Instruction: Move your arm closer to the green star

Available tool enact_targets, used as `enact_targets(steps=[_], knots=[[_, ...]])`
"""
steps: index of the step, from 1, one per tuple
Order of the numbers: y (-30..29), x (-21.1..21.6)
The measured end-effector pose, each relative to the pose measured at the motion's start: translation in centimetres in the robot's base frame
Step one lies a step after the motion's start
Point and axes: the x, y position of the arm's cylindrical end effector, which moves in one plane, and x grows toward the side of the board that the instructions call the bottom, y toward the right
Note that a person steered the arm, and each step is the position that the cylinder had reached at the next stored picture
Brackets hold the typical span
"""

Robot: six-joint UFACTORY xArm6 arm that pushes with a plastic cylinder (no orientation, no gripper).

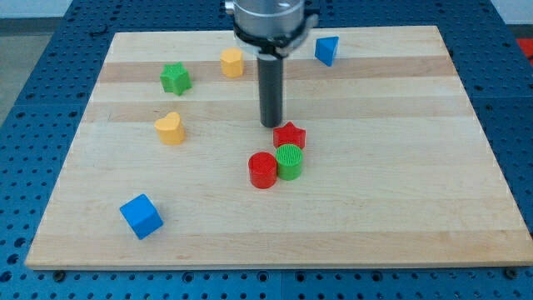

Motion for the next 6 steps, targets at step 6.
enact_targets(steps=[6], knots=[[-19.6,-9.5]])
